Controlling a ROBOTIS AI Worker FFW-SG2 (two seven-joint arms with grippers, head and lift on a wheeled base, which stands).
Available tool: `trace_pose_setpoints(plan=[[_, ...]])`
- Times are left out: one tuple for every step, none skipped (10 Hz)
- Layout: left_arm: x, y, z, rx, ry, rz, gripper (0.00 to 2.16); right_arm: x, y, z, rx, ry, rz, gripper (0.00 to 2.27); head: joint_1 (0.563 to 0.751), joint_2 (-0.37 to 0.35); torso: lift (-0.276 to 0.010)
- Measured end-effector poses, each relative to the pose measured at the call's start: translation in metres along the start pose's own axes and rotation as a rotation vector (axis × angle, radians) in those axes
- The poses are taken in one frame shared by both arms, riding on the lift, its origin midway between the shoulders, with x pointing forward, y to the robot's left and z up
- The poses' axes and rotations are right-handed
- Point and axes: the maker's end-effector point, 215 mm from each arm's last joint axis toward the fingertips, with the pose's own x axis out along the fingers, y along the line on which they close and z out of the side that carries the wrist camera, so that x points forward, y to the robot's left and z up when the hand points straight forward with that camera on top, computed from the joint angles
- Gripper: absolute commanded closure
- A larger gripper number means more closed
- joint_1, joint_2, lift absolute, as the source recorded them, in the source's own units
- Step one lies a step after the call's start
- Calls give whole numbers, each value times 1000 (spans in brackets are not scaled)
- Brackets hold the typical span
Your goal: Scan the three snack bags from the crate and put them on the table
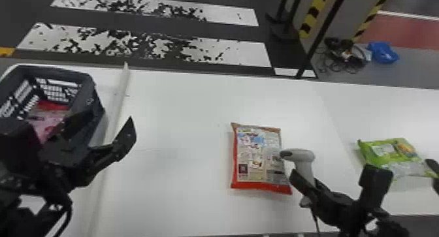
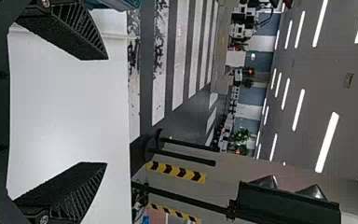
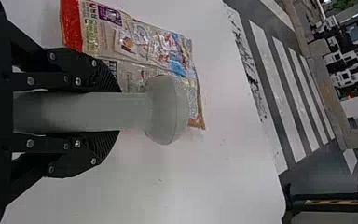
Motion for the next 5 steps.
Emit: trace_pose_setpoints(plan=[[-1,-1,0,1,0,-1,60,1,-14,17,3,-14,-24,2192,695,-206,-94],[-3,0,0,1,1,0,60,5,-32,32,4,-23,-53,2192,695,-234,-94],[-4,0,0,1,2,1,60,11,-51,43,0,-28,-83,2192,695,-245,-94],[-5,0,0,2,3,2,60,18,-68,49,-7,-25,-111,2192,695,-270,-94],[-5,0,0,3,4,3,60,26,-85,52,-15,-19,-137,2192,695,-289,-94]])
